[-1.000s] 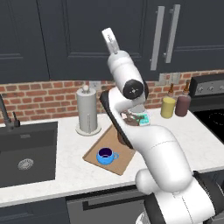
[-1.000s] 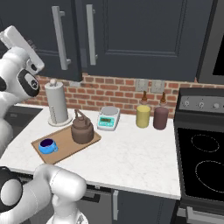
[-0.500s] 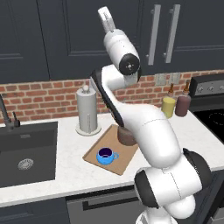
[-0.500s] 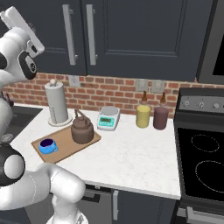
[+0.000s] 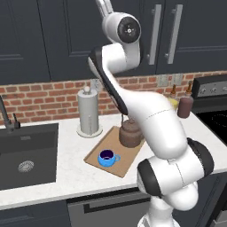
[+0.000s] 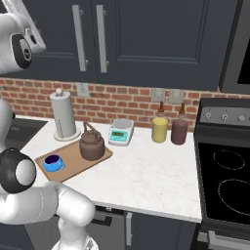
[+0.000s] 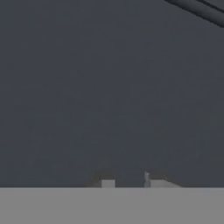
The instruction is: Pick the kettle from the counter and place it on the tray. Then pick the mug from the cabinet and place it on the tray. Then close the cabinet doors.
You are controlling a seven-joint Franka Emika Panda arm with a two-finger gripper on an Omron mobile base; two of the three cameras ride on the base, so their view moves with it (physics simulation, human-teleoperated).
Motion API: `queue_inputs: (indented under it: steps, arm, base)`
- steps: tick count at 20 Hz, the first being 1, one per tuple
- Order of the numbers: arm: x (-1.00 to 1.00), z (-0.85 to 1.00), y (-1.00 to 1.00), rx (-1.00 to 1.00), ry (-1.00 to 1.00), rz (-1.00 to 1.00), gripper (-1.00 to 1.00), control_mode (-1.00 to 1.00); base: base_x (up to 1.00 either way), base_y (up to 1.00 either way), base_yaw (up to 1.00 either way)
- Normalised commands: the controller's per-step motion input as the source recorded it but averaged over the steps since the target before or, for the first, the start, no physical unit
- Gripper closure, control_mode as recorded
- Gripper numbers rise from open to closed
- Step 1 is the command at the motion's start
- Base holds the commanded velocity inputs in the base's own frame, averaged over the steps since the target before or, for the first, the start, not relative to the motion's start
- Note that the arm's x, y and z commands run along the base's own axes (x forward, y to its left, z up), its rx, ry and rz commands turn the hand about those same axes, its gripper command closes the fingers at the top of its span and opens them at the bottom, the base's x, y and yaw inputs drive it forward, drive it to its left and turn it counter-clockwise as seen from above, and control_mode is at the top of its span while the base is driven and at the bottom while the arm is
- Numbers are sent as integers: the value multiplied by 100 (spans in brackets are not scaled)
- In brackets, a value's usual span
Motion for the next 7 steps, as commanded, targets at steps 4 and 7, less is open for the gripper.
queue_inputs:
  steps: [4,7]
  arm:
    - [85,-38,0,0,1,1,100,-100]
    - [81,-76,0,0,0,1,100,-100]
  base:
    - [0,0,0]
    - [0,0,0]
